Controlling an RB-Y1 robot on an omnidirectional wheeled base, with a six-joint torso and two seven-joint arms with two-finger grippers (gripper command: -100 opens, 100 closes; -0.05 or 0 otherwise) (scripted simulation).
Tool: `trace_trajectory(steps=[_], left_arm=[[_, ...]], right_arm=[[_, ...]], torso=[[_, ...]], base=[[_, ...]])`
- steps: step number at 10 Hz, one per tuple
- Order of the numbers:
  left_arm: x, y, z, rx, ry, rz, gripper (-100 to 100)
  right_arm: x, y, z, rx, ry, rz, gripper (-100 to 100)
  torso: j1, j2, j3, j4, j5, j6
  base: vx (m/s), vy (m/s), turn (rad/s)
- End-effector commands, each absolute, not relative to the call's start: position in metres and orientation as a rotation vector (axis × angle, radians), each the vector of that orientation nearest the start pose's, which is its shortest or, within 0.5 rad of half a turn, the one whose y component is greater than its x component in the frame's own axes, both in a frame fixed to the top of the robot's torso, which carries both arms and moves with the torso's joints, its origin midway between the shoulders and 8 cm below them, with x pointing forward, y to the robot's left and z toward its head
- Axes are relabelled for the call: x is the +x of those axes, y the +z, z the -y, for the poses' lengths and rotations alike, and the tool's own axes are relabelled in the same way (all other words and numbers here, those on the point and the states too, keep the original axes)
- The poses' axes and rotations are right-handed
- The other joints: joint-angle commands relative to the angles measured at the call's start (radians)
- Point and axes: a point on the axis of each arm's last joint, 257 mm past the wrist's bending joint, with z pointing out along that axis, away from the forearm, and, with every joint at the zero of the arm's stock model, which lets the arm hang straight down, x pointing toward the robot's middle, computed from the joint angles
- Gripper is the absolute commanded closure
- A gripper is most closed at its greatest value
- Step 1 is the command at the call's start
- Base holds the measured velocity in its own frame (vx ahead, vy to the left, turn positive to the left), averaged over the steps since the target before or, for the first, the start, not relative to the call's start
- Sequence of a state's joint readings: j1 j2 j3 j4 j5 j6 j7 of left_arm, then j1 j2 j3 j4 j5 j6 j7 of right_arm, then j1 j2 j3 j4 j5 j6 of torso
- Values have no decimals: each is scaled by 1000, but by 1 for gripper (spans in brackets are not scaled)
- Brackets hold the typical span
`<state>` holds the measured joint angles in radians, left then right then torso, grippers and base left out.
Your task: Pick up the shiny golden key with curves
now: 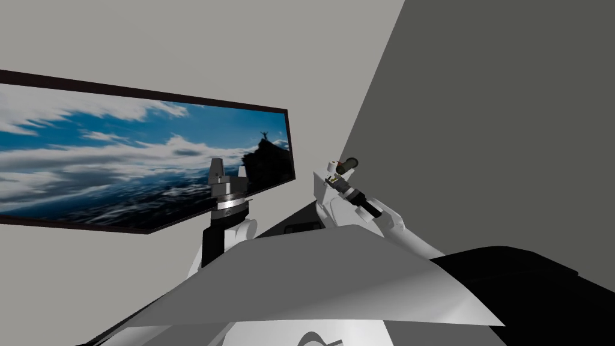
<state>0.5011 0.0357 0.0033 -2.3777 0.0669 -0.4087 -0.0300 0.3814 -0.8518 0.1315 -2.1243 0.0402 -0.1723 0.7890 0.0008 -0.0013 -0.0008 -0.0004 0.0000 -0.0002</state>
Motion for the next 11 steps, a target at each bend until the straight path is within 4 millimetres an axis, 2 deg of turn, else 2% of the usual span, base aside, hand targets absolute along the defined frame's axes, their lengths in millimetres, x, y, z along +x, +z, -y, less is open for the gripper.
trace_trajectory(steps=[1, 4, 5, 8, 11], left_arm=[[338, 50, -281, -656, -1321, -607, 0], [338, 50, -281, -656, -1321, -607, 0], [338, 50, -281, -656, -1321, -607, 0], [338, 50, -281, -656, -1321, -607, 0], [338, 50, -281, -656, -1321, -607, 0]], right_arm=[[411, -126, 237, -429, 333, -1491, -100], [412, -147, 248, -576, 204, -1541, -100], [411, -148, 249, -614, 177, -1537, -100], [411, -169, 268, -762, 41, -1580, -100], [411, -180, 281, -887, -66, -1586, -100]], torso=[[0, 0, 0, 0, 0, 0], [0, 0, 0, 0, 0, 0], [1, 0, 0, 0, 0, 0], [0, 0, 0, 0, 0, 0], [1, 0, 0, 0, 0, 0]], base=[[16, 18, -33], [18, 23, -32], [17, 20, -19], [19, 23, -9], [20, 27, 4]])
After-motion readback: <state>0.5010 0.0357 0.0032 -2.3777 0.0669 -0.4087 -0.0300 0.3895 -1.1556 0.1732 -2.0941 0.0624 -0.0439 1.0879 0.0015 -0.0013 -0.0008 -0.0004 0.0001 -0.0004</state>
